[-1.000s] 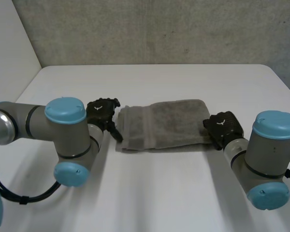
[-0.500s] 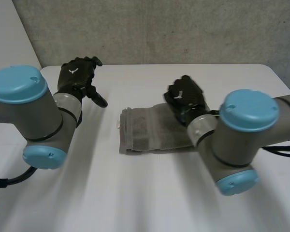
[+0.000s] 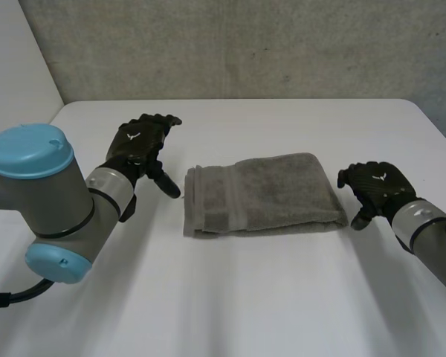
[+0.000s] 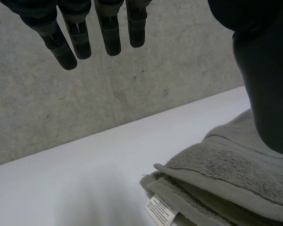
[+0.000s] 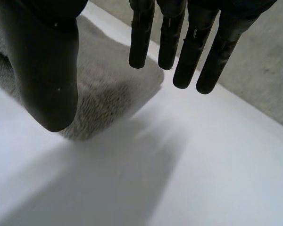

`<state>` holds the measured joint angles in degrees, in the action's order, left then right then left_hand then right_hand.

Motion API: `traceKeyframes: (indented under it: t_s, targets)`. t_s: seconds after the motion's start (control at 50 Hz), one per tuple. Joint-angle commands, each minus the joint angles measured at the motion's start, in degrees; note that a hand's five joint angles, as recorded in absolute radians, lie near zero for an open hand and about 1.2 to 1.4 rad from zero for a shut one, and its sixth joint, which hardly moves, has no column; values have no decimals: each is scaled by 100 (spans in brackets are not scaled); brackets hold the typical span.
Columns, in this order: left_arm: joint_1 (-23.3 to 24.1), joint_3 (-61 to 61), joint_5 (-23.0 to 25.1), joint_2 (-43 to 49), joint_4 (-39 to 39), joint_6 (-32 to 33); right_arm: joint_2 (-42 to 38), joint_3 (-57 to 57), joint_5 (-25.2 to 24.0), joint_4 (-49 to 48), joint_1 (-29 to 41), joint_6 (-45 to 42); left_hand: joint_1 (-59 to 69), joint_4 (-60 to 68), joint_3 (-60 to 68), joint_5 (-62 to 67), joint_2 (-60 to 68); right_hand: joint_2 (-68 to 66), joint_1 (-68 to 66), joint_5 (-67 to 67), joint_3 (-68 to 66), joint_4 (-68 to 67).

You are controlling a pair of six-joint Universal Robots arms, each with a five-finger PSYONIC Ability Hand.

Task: Fold the towel.

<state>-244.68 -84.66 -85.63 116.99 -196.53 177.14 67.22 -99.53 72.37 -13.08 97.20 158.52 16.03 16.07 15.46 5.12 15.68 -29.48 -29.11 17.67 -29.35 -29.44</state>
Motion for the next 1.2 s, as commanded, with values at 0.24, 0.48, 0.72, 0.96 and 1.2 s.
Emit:
traceKeyframes:
  t_s: [0.24, 0.48, 0.72, 0.96, 1.2]
  targets:
    - [-1, -86, -15, 0, -35, -13, -394, -23, -57, -379, 1, 531, -413, -417, -357, -322, -378, -45, -83, 227, -58, -50]
    - [-1, -183, -7, -9, -105, -13, -806, 144, -65, -511, 62, 531, -413, -417, -357, -322, -378, -835, -872, 1016, -847, -839]
    - [-1, -227, -15, -9, -176, -13, -930, 232, -66, -511, 71, 540, -397, -400, -340, -305, -362, -2703, -2740, 2884, -2716, -2707]
    - [-19, -227, -15, -115, -167, -21, -562, 320, -48, -432, -122, 496, -397, -400, -340, -305, -361, -5052, -5089, 5233, -5065, -5056]
    - [-238, -104, -15, -475, -176, -48, -551, 2251, 22, 455, 1614, 540, -397, -400, -340, -305, -361, -5052, -5089, 5233, -5065, -5056]
